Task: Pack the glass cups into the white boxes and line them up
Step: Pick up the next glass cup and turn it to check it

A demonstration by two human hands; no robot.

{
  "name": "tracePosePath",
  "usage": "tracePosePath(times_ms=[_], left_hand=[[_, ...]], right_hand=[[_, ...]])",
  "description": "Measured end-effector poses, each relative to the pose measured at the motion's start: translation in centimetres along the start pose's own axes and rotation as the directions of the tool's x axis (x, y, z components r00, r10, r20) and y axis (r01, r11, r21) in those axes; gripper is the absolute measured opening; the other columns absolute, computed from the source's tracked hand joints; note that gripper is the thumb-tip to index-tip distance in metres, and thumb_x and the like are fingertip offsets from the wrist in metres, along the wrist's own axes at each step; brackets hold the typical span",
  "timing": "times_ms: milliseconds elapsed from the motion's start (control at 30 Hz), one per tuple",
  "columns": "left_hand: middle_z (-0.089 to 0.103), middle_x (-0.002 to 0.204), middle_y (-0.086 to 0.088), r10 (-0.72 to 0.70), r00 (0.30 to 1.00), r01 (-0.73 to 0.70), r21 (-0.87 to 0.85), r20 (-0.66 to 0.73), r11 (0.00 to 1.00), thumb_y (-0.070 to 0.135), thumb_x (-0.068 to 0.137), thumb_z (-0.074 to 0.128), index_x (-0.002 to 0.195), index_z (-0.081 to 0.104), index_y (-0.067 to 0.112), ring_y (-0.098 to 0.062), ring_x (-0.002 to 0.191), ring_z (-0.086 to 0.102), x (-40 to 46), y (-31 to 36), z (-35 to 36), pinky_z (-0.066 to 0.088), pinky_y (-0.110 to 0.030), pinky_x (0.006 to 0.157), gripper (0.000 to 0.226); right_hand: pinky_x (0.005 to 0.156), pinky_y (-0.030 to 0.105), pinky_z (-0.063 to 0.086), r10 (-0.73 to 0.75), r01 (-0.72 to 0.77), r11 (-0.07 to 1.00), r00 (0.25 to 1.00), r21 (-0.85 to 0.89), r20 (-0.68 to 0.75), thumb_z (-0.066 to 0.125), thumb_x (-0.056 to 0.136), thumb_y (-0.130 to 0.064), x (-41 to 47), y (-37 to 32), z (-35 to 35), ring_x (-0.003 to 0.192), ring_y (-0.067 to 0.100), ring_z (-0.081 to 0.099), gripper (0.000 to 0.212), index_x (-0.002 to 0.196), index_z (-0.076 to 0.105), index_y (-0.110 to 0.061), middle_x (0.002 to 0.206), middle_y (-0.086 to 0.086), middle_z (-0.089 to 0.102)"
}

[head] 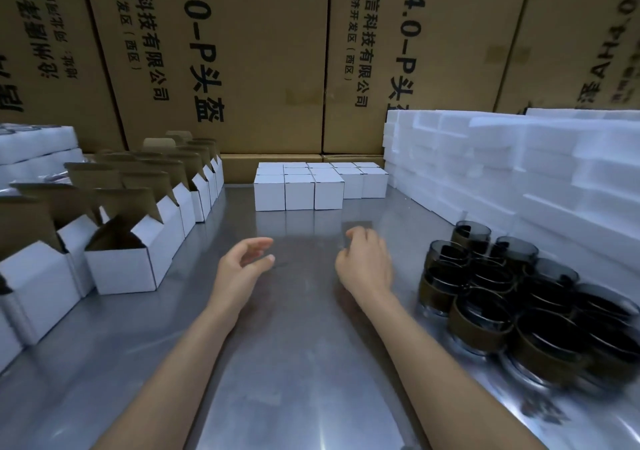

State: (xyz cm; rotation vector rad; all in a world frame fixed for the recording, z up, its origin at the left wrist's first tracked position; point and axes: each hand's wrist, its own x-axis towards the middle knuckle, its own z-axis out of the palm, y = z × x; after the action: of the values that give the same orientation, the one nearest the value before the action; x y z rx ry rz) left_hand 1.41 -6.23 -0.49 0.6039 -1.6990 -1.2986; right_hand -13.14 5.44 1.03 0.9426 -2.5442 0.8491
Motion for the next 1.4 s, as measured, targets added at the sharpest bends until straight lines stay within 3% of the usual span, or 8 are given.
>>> tracePosePath(times_ms=[167, 333, 500, 800, 933, 1133, 1267, 1400], left_hand=[[0.067, 0.098, 0.005, -0.016, 0.999, 0.017, -0.033, 0.029, 0.999, -0.003, 0.085, 0.064, 0.099, 0.067, 0.014, -0.004, 0.090, 0.059, -1.3, 0.4, -0.4, 0.043, -0.002, 0.071, 0.023], [0.067, 0.099, 0.007, -0.035, 0.999, 0.036, -0.038, 0.027, 0.999, -0.002, 0.086, 0.063, 0.098, 0.067, 0.016, -0.003, 0.091, 0.059, -1.5, 0.8, -0.3, 0.043, -0.001, 0.072, 0.022], [0.067, 0.098, 0.007, -0.045, 0.998, 0.046, -0.042, 0.032, 0.998, -0.002, 0.086, 0.062, 0.100, 0.067, 0.013, 0.003, 0.088, 0.060, -1.4, 0.8, -0.3, 0.043, -0.001, 0.070, 0.021], [0.068, 0.095, 0.008, -0.038, 0.997, 0.039, -0.010, 0.061, 0.999, -0.001, 0.085, 0.064, 0.098, 0.068, 0.013, -0.001, 0.088, 0.061, -1.4, 0.7, -0.2, 0.043, -0.002, 0.071, 0.020], [0.067, 0.093, 0.006, -0.008, 0.994, 0.000, 0.070, 0.110, 0.998, -0.001, 0.084, 0.065, 0.095, 0.067, 0.015, -0.004, 0.086, 0.061, -1.4, 0.6, 0.0, 0.045, -0.005, 0.072, 0.020], [0.065, 0.100, -0.003, 0.008, 0.977, -0.040, 0.148, 0.211, 0.988, -0.008, 0.079, 0.065, 0.103, 0.061, 0.013, -0.021, 0.097, 0.060, -1.5, 0.8, 0.6, 0.048, -0.026, 0.087, 0.032], [0.065, 0.110, -0.003, -0.013, 0.978, -0.027, 0.190, 0.207, 0.981, -0.001, 0.080, 0.070, 0.111, 0.059, 0.014, -0.022, 0.100, 0.061, -1.5, 0.5, 0.5, 0.049, -0.030, 0.092, 0.037], [0.064, 0.113, 0.000, -0.023, 0.974, -0.028, 0.221, 0.224, 0.975, 0.003, 0.080, 0.072, 0.119, 0.058, 0.014, -0.018, 0.100, 0.063, -1.6, 0.4, 0.5, 0.048, -0.025, 0.090, 0.044]], right_hand=[[0.112, 0.046, 0.017, 0.000, -0.032, 0.982, 0.985, -0.184, -0.175, 0.047, 0.089, -0.024, 0.3, -1.4, -3.9, 0.123, 0.031, 0.040, 0.037, 0.124, 0.051, -0.012, 0.131, 0.011, 0.049], [0.111, 0.062, -0.004, 0.329, -0.261, 0.881, 0.937, -0.395, 0.115, 0.043, 0.090, -0.038, 0.9, 0.1, -5.1, 0.135, 0.049, 0.022, 0.050, 0.134, 0.044, -0.014, 0.145, 0.018, 0.036], [0.112, 0.061, -0.002, 0.456, -0.338, 0.830, 0.870, -0.444, 0.190, 0.040, 0.090, -0.035, 1.4, 1.6, -4.8, 0.137, 0.045, 0.024, 0.050, 0.136, 0.044, -0.014, 0.145, 0.019, 0.035], [0.105, 0.042, 0.029, 0.146, -0.053, 0.921, 0.965, -0.385, 0.216, 0.043, 0.095, -0.036, -0.6, -2.0, -2.7, 0.126, 0.035, 0.040, 0.043, 0.129, 0.045, -0.010, 0.137, 0.018, 0.043], [0.098, 0.039, 0.033, -0.061, 0.166, 0.901, 0.963, -0.401, 0.262, 0.040, 0.096, -0.018, -2.3, -4.6, -1.2, 0.123, 0.034, 0.044, 0.034, 0.128, 0.045, -0.006, 0.139, 0.022, 0.040], [0.085, 0.037, 0.040, -0.327, 0.341, 0.936, 0.934, -0.090, 0.143, 0.043, 0.091, -0.010, -3.9, -7.0, -0.8, 0.118, 0.028, 0.047, 0.033, 0.124, 0.046, -0.013, 0.135, 0.008, 0.047], [0.085, 0.034, 0.038, -0.047, 0.090, 0.922, 0.991, 0.376, -0.122, 0.041, 0.086, -0.007, -1.6, -4.5, -1.5, 0.116, 0.021, 0.048, 0.040, 0.121, 0.054, -0.022, 0.124, -0.002, 0.058], [0.092, 0.035, 0.045, 0.200, -0.341, 0.732, 0.935, 0.590, 0.293, 0.042, 0.092, -0.013, 0.1, 0.0, 0.2, 0.110, 0.020, 0.055, 0.034, 0.120, 0.059, -0.022, 0.117, -0.002, 0.062]])
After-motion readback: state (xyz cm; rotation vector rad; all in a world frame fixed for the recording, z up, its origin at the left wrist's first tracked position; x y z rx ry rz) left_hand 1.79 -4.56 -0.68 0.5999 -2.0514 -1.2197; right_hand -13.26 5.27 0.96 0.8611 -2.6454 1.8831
